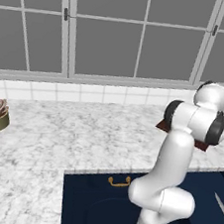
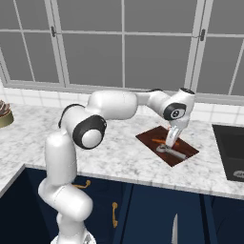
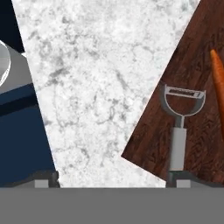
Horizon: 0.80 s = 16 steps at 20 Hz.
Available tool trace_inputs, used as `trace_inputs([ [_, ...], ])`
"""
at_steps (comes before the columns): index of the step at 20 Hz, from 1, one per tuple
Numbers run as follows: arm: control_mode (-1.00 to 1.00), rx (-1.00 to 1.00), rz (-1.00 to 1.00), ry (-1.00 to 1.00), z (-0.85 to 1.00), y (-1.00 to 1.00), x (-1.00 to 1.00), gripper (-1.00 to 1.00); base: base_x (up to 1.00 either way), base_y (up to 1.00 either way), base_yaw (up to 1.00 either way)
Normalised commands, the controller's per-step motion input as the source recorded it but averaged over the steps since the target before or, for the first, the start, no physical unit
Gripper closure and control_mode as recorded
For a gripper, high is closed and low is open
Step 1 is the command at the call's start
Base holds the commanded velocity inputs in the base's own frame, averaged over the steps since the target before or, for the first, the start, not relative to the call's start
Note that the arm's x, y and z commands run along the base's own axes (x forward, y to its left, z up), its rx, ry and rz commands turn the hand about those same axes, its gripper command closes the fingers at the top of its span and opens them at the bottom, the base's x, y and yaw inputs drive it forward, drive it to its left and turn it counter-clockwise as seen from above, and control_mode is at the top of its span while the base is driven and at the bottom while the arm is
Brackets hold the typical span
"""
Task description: Place the appropriate cutting tool for cutting the carrot skin on the cutting board.
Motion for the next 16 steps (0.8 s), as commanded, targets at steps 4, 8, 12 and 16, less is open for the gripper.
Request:
trace_inputs([
  [4, -1.0, -0.02, 0.15, 0.09, 0.48, 0.76, -0.57, -1.0, 0.0, 0.0, 0.0],
  [8, -1.0, -0.03, 0.14, 0.12, 0.26, 0.96, -0.39, -1.0, 0.0, 0.0, 0.0],
  [12, -1.0, -0.03, 0.11, 0.06, 0.02, 1.0, -0.19, -1.0, 0.0, 0.0, 0.0],
  [16, -1.0, -0.07, 0.03, -0.01, 0.0, 1.0, -0.17, -1.0, 0.0, 0.0, 0.0],
])
